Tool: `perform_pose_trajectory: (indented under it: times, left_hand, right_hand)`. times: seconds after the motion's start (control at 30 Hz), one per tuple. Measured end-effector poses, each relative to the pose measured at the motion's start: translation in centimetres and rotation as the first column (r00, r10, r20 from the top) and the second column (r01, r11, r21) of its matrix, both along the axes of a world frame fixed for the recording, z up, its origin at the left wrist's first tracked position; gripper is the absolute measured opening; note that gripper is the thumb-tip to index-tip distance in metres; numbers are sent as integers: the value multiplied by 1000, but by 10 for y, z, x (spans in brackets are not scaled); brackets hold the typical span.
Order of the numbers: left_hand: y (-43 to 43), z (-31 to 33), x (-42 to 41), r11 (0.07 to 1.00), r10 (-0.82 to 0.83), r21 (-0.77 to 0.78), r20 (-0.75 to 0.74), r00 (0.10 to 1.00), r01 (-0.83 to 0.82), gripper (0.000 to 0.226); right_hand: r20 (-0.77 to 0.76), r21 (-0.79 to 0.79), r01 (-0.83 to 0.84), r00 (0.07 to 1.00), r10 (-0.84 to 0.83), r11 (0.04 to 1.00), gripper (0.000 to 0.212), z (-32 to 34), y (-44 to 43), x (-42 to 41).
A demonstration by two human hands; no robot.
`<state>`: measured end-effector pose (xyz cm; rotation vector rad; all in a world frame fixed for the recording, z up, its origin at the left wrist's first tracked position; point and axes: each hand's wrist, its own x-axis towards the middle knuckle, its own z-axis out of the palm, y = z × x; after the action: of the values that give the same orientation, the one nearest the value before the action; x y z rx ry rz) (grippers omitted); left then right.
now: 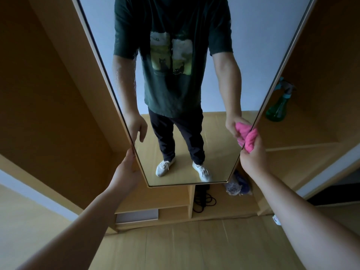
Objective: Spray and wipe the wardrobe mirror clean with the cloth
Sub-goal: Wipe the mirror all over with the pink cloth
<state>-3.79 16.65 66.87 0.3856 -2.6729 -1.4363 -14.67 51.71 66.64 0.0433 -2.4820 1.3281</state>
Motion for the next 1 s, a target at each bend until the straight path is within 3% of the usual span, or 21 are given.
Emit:
perform_pose_trajectory:
  times: [0.23, 0.37, 0.63, 0.87, 1.0]
  left_hand:
    - [-1, -16, 0, 1000, 6, 12, 30, 1000, -6, 77]
    - [1, -24, -1, 1000, 14, -15, 75, 997, -13, 77]
    - [9, -47, -2, 998, 29, -54, 103, 994, -24, 81]
    - [11, -75, 3, 997, 63, -57, 215, 974, -52, 81]
    - [13, -86, 3, 997, 68, -52, 219, 973, -58, 81]
  right_hand:
    - [24, 64, 64, 998, -65, 996, 49, -26, 0, 0]
    - [35, 81, 69, 997, -72, 994, 37, -41, 1, 0]
    - [76, 28, 67, 995, -69, 997, 39, -67, -4, 4]
    - [142, -26, 21, 990, -17, 999, 40, -93, -5, 5]
    - [243, -40, 29, 970, -18, 999, 44, -108, -5, 10]
